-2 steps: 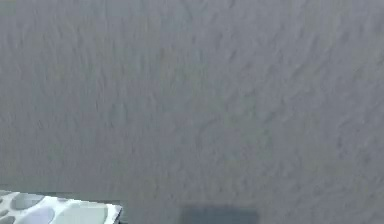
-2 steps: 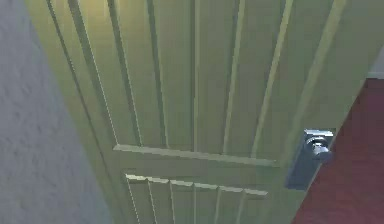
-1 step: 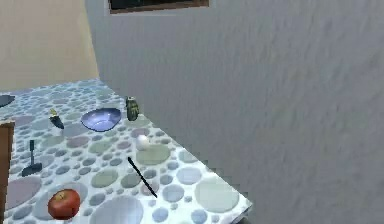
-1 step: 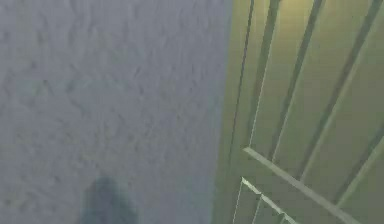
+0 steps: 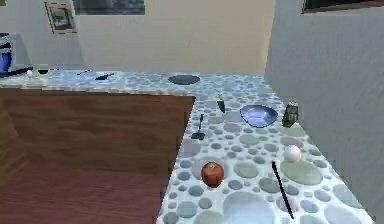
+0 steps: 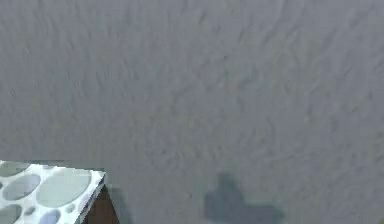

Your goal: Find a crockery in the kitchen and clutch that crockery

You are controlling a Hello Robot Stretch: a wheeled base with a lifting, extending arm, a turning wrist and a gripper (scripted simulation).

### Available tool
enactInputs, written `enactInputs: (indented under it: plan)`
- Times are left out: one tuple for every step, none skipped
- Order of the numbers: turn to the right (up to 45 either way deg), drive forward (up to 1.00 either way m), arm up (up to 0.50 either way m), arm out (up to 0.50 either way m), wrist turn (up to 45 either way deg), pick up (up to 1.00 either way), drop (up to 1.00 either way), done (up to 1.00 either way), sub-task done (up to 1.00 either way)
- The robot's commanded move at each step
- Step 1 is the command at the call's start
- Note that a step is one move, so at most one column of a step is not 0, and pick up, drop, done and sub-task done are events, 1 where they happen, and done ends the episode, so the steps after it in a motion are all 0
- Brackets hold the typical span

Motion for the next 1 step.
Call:
enactInputs:
  plan:
    - [-45.0, 0.0, 0.0, 0.0, 0.0, 0.0, 0.0, 0.0, 0.0]
